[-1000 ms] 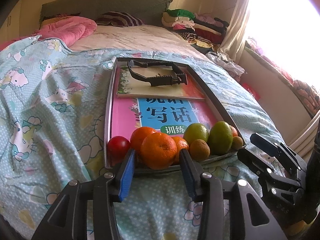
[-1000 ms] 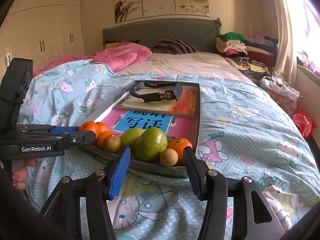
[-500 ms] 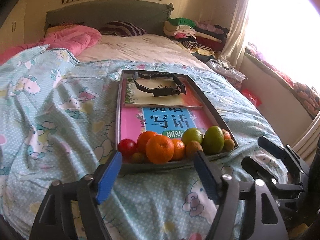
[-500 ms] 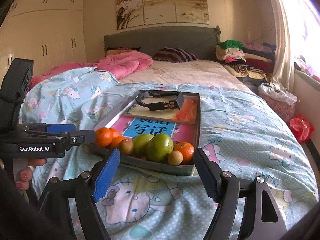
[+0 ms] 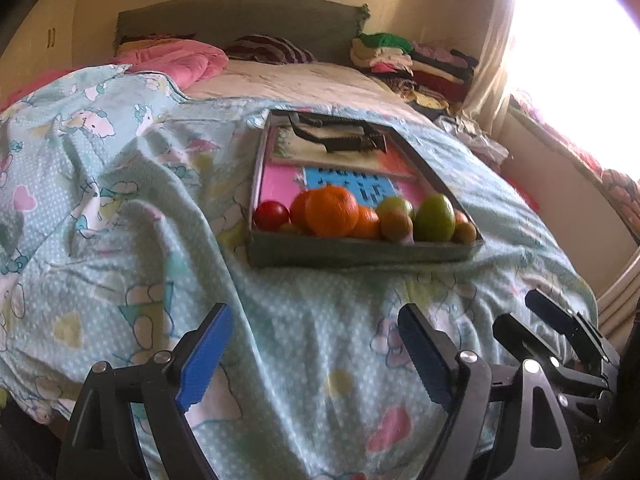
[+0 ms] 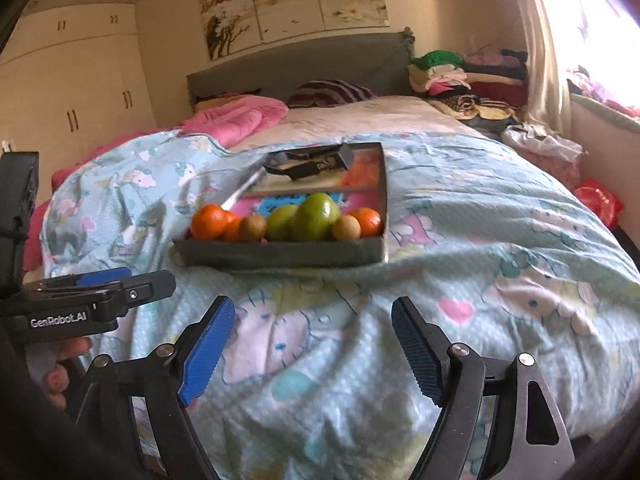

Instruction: Organize fruits

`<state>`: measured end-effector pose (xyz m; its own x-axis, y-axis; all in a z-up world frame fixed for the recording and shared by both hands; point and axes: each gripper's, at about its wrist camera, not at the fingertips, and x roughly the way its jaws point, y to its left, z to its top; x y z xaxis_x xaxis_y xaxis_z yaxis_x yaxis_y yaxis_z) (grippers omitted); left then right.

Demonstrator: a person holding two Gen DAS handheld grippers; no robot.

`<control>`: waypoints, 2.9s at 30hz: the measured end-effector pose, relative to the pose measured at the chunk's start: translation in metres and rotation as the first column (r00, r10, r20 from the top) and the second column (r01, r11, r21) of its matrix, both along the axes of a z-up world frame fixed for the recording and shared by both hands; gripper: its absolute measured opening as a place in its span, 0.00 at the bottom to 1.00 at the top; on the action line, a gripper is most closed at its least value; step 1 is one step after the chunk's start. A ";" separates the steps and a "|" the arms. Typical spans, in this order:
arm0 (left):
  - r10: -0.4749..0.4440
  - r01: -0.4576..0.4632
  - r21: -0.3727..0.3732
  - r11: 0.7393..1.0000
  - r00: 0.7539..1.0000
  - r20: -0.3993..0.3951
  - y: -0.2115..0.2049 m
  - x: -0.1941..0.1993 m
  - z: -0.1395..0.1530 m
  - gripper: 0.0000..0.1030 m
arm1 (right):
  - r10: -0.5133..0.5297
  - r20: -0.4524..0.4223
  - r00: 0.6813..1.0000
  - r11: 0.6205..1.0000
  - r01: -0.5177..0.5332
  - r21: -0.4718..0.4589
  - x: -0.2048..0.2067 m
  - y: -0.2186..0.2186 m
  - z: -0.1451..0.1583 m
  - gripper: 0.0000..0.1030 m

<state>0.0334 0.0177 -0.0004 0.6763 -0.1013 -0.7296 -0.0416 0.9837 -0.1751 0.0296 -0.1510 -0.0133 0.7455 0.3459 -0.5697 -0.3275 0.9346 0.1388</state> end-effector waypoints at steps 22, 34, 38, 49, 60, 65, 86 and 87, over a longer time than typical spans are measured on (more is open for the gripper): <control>-0.008 0.009 0.021 1.000 1.000 -0.022 -0.006 -0.003 -0.006 0.82 | -0.008 0.021 1.000 0.998 0.009 -0.061 -0.003 0.003 -0.003 0.80; -0.001 0.001 0.028 1.000 1.000 -0.021 -0.005 -0.003 -0.007 0.82 | 0.001 0.018 1.000 0.997 0.001 -0.075 -0.003 0.007 -0.004 0.80; -0.001 0.001 0.030 1.000 1.000 -0.023 -0.005 -0.003 -0.007 0.82 | 0.007 0.016 1.000 0.997 -0.006 -0.079 -0.002 0.008 -0.005 0.80; 0.005 -0.004 0.028 1.000 1.000 -0.028 -0.002 -0.002 -0.009 0.82 | 0.008 0.016 1.000 0.997 -0.007 -0.079 -0.003 0.009 -0.005 0.80; 0.008 -0.007 0.027 1.000 1.000 -0.029 -0.001 -0.002 -0.009 0.82 | 0.008 0.014 1.000 0.997 -0.007 -0.083 -0.003 0.009 -0.004 0.80; 0.007 -0.006 0.027 1.000 1.000 -0.029 -0.001 -0.003 -0.009 0.82 | 0.008 0.014 1.000 0.997 -0.007 -0.082 -0.003 0.009 -0.004 0.80; 0.010 -0.010 0.025 1.000 1.000 -0.025 0.000 -0.004 -0.007 0.82 | 0.000 0.012 1.000 0.997 0.001 -0.081 0.000 0.007 -0.006 0.80; 0.010 -0.010 0.024 1.000 1.000 -0.025 0.000 -0.004 -0.007 0.82 | 0.000 0.012 1.000 0.997 0.001 -0.082 0.000 0.007 -0.007 0.80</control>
